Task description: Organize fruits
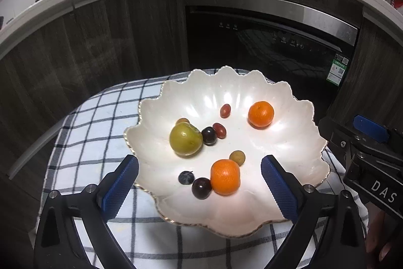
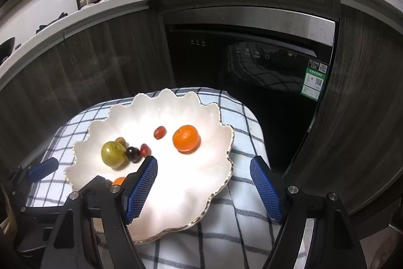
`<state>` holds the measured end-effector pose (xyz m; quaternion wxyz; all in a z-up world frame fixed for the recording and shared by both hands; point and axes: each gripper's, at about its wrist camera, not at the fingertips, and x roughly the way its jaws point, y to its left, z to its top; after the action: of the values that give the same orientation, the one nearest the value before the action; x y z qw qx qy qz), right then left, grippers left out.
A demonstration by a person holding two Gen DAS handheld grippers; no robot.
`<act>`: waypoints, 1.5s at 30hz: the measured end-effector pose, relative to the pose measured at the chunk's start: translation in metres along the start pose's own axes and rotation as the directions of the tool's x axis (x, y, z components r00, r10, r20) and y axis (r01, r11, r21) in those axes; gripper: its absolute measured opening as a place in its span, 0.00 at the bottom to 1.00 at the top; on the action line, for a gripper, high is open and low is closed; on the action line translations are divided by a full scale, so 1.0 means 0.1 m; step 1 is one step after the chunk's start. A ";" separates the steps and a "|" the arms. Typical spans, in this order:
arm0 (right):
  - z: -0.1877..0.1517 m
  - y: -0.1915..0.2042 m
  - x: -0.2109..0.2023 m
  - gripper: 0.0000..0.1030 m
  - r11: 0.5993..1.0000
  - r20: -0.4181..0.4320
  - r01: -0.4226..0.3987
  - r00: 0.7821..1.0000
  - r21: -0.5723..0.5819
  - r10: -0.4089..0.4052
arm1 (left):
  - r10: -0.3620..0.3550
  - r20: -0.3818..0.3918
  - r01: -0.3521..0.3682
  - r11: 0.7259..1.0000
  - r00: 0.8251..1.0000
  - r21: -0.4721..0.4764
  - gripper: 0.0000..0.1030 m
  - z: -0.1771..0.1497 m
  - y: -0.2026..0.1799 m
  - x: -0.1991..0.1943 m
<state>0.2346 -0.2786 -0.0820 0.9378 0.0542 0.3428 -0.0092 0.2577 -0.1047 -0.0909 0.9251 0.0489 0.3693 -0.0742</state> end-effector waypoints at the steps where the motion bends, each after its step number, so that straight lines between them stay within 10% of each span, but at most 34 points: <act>1: 0.00 0.02 -0.03 0.75 1.000 0.003 0.000 1.000 -0.003 0.000 | 0.003 0.006 -0.003 1.000 1.000 0.000 0.97 0.00 0.01 -0.04; 45: -0.34 0.54 -1.31 0.85 0.998 0.153 0.026 0.988 -0.054 -0.018 | 0.071 0.115 -0.061 0.994 0.991 -0.087 1.00 -0.56 0.66 -1.35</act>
<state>0.1154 -0.2240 -0.0176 0.9622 0.0233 0.2709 -0.0141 0.1346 -0.0184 -0.0360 0.9484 0.0182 0.3152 -0.0309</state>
